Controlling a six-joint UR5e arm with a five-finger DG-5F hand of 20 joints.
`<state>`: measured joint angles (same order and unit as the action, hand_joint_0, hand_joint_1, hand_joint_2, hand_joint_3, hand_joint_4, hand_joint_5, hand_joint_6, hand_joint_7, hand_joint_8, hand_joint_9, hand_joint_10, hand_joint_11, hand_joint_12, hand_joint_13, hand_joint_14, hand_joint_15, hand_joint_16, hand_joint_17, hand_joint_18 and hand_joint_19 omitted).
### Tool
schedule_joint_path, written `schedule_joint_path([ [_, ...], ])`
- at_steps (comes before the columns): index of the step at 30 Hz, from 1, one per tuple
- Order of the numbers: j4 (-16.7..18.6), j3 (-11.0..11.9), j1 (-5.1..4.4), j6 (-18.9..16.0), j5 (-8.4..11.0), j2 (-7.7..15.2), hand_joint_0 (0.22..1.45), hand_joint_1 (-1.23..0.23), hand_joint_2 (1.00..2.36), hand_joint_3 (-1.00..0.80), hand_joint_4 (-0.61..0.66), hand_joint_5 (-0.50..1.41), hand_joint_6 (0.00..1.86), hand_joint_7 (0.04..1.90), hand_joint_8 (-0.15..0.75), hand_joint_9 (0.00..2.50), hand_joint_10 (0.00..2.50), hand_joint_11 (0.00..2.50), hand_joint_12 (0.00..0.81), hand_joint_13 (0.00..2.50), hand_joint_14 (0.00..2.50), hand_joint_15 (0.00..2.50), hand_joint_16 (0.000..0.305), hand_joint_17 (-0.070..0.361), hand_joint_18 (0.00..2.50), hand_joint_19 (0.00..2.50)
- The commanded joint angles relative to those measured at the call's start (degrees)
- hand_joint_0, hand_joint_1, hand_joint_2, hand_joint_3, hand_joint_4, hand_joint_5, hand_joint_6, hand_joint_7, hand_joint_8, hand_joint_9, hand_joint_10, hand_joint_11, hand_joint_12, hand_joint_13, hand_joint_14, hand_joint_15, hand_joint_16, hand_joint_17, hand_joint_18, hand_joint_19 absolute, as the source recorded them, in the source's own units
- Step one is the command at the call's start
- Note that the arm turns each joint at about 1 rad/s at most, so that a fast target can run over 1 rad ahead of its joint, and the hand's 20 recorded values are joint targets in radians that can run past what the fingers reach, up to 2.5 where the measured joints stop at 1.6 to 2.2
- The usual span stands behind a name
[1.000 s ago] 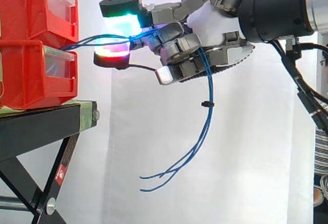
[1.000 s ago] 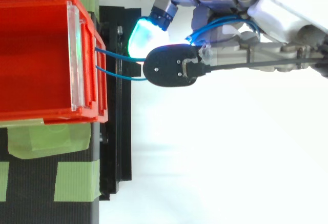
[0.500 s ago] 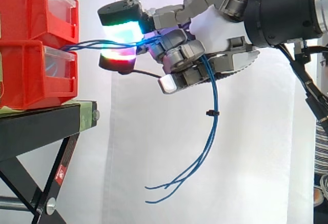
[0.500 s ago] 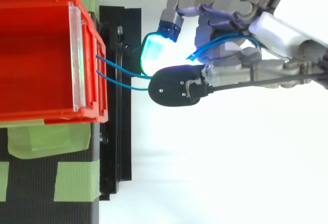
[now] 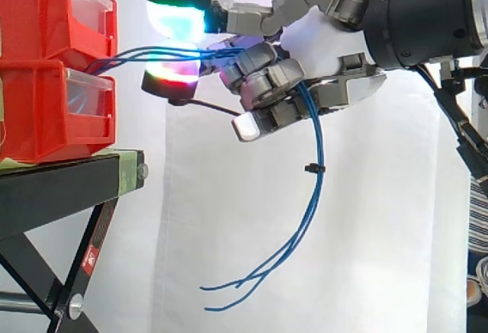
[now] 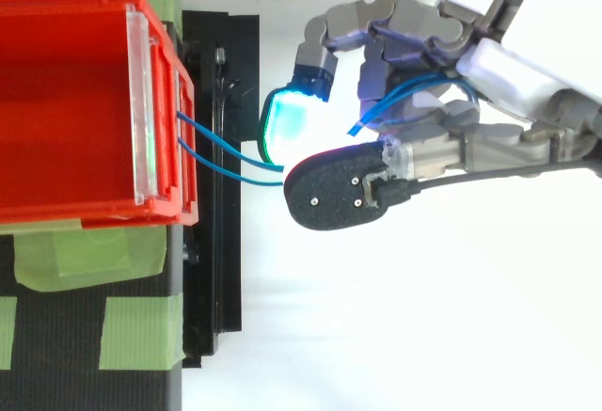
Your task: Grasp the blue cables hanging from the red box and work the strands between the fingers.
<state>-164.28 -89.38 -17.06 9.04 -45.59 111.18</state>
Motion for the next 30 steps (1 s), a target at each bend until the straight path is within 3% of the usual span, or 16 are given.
schedule_joint_path([
  [1, 0.1, 0.0, -0.34, 0.6, 0.06, 0.0, 0.84, -0.76, 1.01, -0.77, 0.22, 0.15, 0.6, 1.25, 0.475, 0.4, 2.5, 2.5, 0.536, 0.83, 2.5, 1.72, 0.056, 0.126, 1.17, 0.76],
  [4, 0.1, 0.0, -0.51, 0.9, 0.06, 0.0, 0.86, -0.79, 1.01, -0.7, 0.22, 0.07, 0.73, 1.2, 0.478, 0.36, 2.5, 2.5, 0.535, 0.8, 2.5, 1.75, 0.058, 0.129, 1.16, 0.81],
  [12, 0.0, 0.0, -0.87, 0.9, 0.76, 0.0, 0.84, -0.82, 1.01, -0.76, 0.23, -0.01, 0.79, 1.18, 0.488, 0.33, 2.5, 2.5, 0.544, 0.78, 2.5, 1.73, 0.059, 0.132, 1.14, 0.8],
  [15, 0.1, 0.0, -0.87, 0.9, 0.76, 0.0, 0.87, -0.81, 1.01, -0.71, 0.23, -0.03, 0.92, 1.12, 0.48, 0.34, 2.5, 2.5, 0.528, 0.78, 2.5, 1.68, 0.058, 0.13, 1.15, 0.82],
  [18, 0.0, 0.0, -0.87, 0.9, 0.76, 0.0, 0.88, -0.79, 1.01, -0.67, 0.22, 0.0, 1.0, 1.1, 0.476, 0.36, 2.5, 2.5, 0.532, 0.81, 2.5, 1.69, 0.057, 0.128, 1.18, 0.8],
  [23, 0.1, 0.0, -0.95, 1.0, 0.76, 0.0, 0.89, -0.75, 1.01, -0.64, 0.21, 0.05, 0.99, 1.12, 0.476, 0.39, 2.5, 2.5, 0.524, 0.83, 2.5, 1.67, 0.056, 0.127, 1.19, 0.8],
  [30, 0.0, 0.0, -0.95, 1.2, 0.68, 0.0, 0.96, -0.74, 1.02, -0.19, 0.23, 0.05, 0.98, 1.08, 0.48, 0.4, 2.5, 2.5, 0.53, 0.86, 2.5, 1.64, 0.06, 0.134, 1.23, 0.69],
])
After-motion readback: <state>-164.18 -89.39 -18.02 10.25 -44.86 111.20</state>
